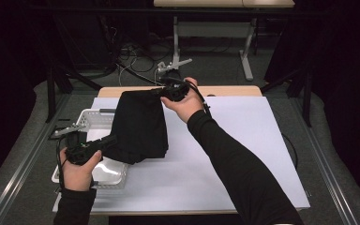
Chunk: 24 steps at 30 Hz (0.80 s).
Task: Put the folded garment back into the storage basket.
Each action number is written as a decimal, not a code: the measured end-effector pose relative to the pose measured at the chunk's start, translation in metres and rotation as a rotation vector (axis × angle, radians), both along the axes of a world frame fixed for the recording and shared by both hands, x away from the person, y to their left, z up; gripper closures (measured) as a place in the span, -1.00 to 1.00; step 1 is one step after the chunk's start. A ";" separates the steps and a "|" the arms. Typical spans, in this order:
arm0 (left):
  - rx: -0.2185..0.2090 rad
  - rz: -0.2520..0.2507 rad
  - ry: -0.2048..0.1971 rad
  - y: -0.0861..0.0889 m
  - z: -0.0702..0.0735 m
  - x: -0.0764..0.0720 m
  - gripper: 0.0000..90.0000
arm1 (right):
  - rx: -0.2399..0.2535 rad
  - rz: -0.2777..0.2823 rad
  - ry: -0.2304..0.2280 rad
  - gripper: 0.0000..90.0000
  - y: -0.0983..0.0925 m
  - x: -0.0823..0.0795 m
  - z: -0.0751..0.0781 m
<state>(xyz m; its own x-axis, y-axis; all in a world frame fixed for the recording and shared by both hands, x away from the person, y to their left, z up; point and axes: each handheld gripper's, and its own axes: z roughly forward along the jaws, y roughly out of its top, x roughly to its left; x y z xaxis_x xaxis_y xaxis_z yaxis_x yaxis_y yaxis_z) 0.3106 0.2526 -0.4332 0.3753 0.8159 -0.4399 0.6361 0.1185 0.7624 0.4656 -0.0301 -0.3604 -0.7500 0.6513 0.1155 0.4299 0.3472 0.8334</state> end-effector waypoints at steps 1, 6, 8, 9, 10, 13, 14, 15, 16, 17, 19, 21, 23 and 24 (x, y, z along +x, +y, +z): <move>-0.002 0.006 0.003 0.003 0.000 -0.001 0.76 | -0.001 0.003 -0.001 0.83 0.003 0.000 0.000; -0.009 0.044 -0.003 0.017 0.002 -0.008 0.76 | -0.002 0.027 0.002 0.83 0.018 0.003 -0.002; -0.008 0.054 -0.003 0.023 0.002 -0.010 0.76 | 0.003 0.036 0.007 0.83 0.026 0.003 -0.003; -0.014 0.062 -0.002 0.026 0.003 -0.011 0.76 | 0.002 0.042 0.007 0.83 0.029 0.004 -0.003; -0.014 0.065 -0.001 0.030 0.003 -0.012 0.76 | 0.003 0.047 0.008 0.83 0.033 0.004 -0.004; -0.027 0.083 -0.001 0.039 0.004 -0.015 0.77 | 0.006 0.063 0.008 0.83 0.045 0.003 -0.005; -0.030 0.090 -0.001 0.042 0.004 -0.015 0.77 | 0.004 0.065 0.009 0.83 0.048 0.003 -0.006; -0.030 0.094 -0.001 0.044 0.004 -0.016 0.77 | 0.003 0.071 0.008 0.83 0.052 0.003 -0.006; -0.034 0.100 -0.001 0.047 0.003 -0.016 0.77 | 0.001 0.074 0.006 0.83 0.055 0.003 -0.007; -0.035 0.104 0.002 0.049 0.003 -0.016 0.77 | 0.001 0.076 0.006 0.83 0.058 0.003 -0.007; -0.036 0.111 0.006 0.053 0.003 -0.017 0.77 | 0.002 0.082 0.003 0.83 0.064 0.003 -0.008; -0.035 0.114 0.007 0.057 0.003 -0.018 0.77 | 0.000 0.089 0.001 0.83 0.069 0.003 -0.008; -0.039 0.119 0.006 0.061 0.004 -0.018 0.77 | 0.001 0.091 -0.002 0.83 0.073 0.004 -0.009; -0.038 0.123 0.005 0.063 0.004 -0.019 0.77 | 0.001 0.093 -0.002 0.83 0.075 0.004 -0.009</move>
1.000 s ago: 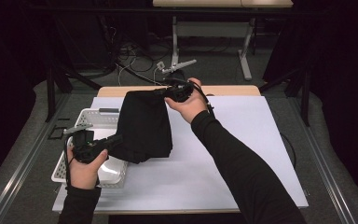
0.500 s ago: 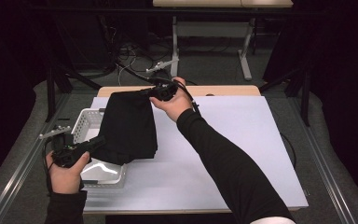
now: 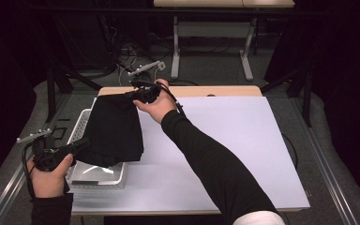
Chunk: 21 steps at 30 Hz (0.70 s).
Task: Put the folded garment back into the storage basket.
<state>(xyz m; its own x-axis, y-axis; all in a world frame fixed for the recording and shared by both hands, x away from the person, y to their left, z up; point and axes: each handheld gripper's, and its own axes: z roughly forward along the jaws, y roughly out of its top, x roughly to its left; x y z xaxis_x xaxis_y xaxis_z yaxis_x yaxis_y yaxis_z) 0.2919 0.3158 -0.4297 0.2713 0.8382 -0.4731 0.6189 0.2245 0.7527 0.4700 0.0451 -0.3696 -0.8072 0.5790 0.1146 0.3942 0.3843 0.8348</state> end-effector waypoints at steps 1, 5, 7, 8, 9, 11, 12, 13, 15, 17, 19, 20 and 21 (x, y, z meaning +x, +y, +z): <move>0.000 0.004 0.000 0.002 0.000 0.000 0.77 | 0.001 0.000 0.002 0.83 0.002 0.000 0.000; 0.012 0.017 0.007 0.009 -0.001 -0.002 0.77 | 0.000 0.010 0.000 0.83 0.010 0.001 -0.003; 0.017 0.027 0.010 0.012 -0.002 -0.002 0.77 | -0.001 0.018 -0.003 0.83 0.014 0.001 -0.004; 0.015 0.032 0.010 0.014 -0.002 -0.003 0.77 | -0.002 0.020 -0.005 0.83 0.016 0.001 -0.005; 0.014 0.039 0.007 0.016 -0.002 -0.004 0.77 | -0.001 0.021 -0.004 0.83 0.017 0.001 -0.006; 0.017 0.049 0.010 0.018 -0.002 -0.006 0.77 | -0.002 0.029 -0.002 0.83 0.021 0.001 -0.008; 0.019 0.053 0.009 0.019 -0.002 -0.006 0.77 | -0.003 0.030 -0.001 0.83 0.023 0.001 -0.009; 0.018 0.059 0.009 0.021 -0.002 -0.007 0.78 | -0.001 0.035 -0.002 0.83 0.025 0.001 -0.010; 0.019 0.064 0.013 0.023 -0.003 -0.009 0.78 | -0.001 0.038 0.003 0.83 0.029 0.001 -0.013; 0.018 0.072 0.017 0.026 -0.003 -0.010 0.78 | -0.005 0.040 0.005 0.83 0.032 0.002 -0.015; 0.020 0.075 0.020 0.028 -0.004 -0.011 0.78 | -0.005 0.039 0.009 0.83 0.036 0.003 -0.018; 0.020 0.078 0.022 0.028 -0.005 -0.011 0.78 | -0.006 0.044 0.010 0.83 0.037 0.004 -0.019; 0.020 0.080 0.025 0.029 -0.005 -0.011 0.78 | -0.010 0.042 0.013 0.83 0.039 0.004 -0.020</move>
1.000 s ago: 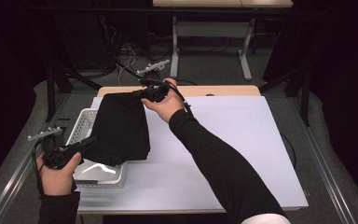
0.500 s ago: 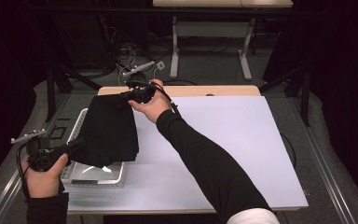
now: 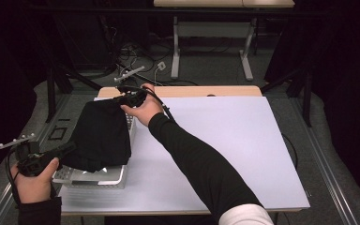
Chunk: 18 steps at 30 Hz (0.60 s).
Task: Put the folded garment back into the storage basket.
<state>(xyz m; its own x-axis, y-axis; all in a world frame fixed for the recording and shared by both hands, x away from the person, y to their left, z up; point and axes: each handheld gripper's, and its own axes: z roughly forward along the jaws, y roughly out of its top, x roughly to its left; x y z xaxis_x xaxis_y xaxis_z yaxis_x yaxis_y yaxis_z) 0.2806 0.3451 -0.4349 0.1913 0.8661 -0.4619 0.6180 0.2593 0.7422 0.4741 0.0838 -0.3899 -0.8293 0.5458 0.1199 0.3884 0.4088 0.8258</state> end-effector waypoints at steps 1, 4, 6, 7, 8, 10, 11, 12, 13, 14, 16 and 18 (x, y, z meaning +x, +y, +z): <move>0.002 0.003 0.003 0.001 -0.001 0.000 0.78 | -0.001 0.000 -0.003 0.83 0.002 0.000 -0.001; 0.002 0.015 0.008 0.005 -0.003 -0.001 0.78 | -0.004 0.003 0.001 0.83 0.006 0.002 -0.004; 0.002 0.019 0.014 0.007 -0.005 -0.002 0.78 | -0.008 0.005 0.000 0.83 0.009 0.003 -0.005; 0.001 0.023 0.013 0.008 -0.006 -0.001 0.78 | -0.006 0.003 0.003 0.83 0.011 0.003 -0.006; 0.000 0.020 0.013 0.009 -0.008 0.000 0.78 | -0.009 0.006 0.002 0.83 0.012 0.003 -0.007; 0.002 0.021 0.022 0.009 -0.011 0.002 0.78 | -0.018 0.007 0.004 0.83 0.015 0.002 -0.010; 0.003 0.024 0.026 0.009 -0.013 0.003 0.78 | -0.027 0.010 0.003 0.83 0.017 0.002 -0.012; 0.010 0.024 0.033 0.010 -0.015 0.004 0.78 | -0.035 0.011 0.005 0.83 0.018 0.001 -0.014; 0.013 0.026 0.039 0.010 -0.017 0.005 0.78 | -0.041 0.012 0.007 0.83 0.020 0.001 -0.016; 0.017 0.028 0.045 0.010 -0.019 0.006 0.78 | -0.043 0.014 0.008 0.83 0.021 0.000 -0.018; 0.019 0.031 0.058 0.009 -0.023 0.008 0.78 | -0.059 0.019 0.005 0.83 0.023 -0.001 -0.021; 0.025 0.029 0.069 0.009 -0.026 0.010 0.78 | -0.064 0.021 0.006 0.83 0.024 -0.001 -0.024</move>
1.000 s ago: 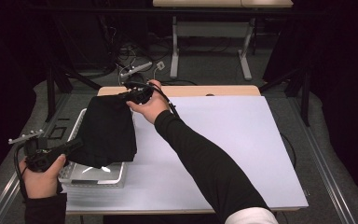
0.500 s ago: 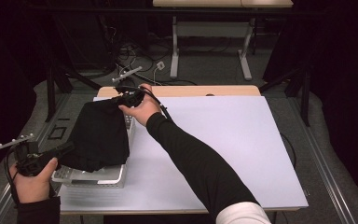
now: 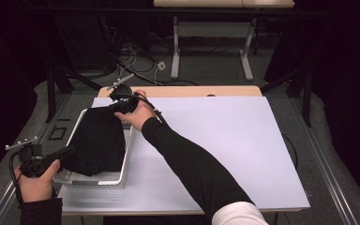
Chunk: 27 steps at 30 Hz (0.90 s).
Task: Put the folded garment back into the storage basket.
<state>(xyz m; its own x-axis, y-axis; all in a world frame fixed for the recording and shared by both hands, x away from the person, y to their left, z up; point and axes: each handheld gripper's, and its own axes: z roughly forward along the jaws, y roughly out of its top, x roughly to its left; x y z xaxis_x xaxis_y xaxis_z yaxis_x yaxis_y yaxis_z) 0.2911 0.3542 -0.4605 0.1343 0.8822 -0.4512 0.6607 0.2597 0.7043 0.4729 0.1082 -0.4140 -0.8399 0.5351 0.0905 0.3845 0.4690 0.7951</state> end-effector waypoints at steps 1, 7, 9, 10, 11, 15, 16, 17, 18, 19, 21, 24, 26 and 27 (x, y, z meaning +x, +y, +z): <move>0.004 0.002 0.004 -0.001 -0.002 0.001 0.78 | -0.003 0.000 0.002 0.83 0.000 0.000 -0.002; 0.029 0.004 0.031 -0.005 -0.010 0.006 0.78 | -0.024 -0.008 0.018 0.83 0.000 0.002 -0.016; 0.037 0.000 0.043 -0.006 -0.011 0.007 0.78 | -0.028 -0.011 0.021 0.83 0.000 0.004 -0.020; 0.039 0.004 0.046 -0.006 -0.012 0.007 0.78 | -0.028 -0.014 0.022 0.83 0.000 0.005 -0.022; 0.044 0.004 0.049 -0.006 -0.014 0.008 0.78 | -0.029 -0.014 0.023 0.83 0.001 0.005 -0.023; 0.048 0.018 0.064 -0.005 -0.017 0.008 0.78 | -0.034 -0.006 0.020 0.83 0.004 0.005 -0.027; 0.048 0.022 0.063 -0.004 -0.017 0.008 0.78 | -0.031 -0.004 0.020 0.83 0.005 0.005 -0.028; 0.048 0.024 0.067 -0.003 -0.018 0.008 0.77 | -0.031 -0.002 0.018 0.83 0.005 0.005 -0.029; 0.047 0.027 0.066 -0.003 -0.018 0.008 0.77 | -0.029 0.000 0.016 0.83 0.006 0.005 -0.030; 0.048 0.031 0.068 -0.002 -0.019 0.008 0.77 | -0.029 0.002 0.011 0.83 0.007 0.006 -0.030; 0.053 0.031 0.068 -0.002 -0.020 0.008 0.76 | -0.029 0.003 0.009 0.82 0.009 0.006 -0.032; 0.089 0.043 0.032 -0.004 -0.023 0.009 0.53 | -0.038 0.000 -0.022 0.71 0.011 0.007 -0.034; 0.144 0.039 0.003 -0.007 -0.021 0.010 0.30 | -0.031 -0.009 -0.063 0.36 0.012 0.008 -0.037; 0.157 0.041 -0.010 -0.007 -0.021 0.010 0.20 | -0.041 -0.006 -0.095 0.25 0.012 0.007 -0.038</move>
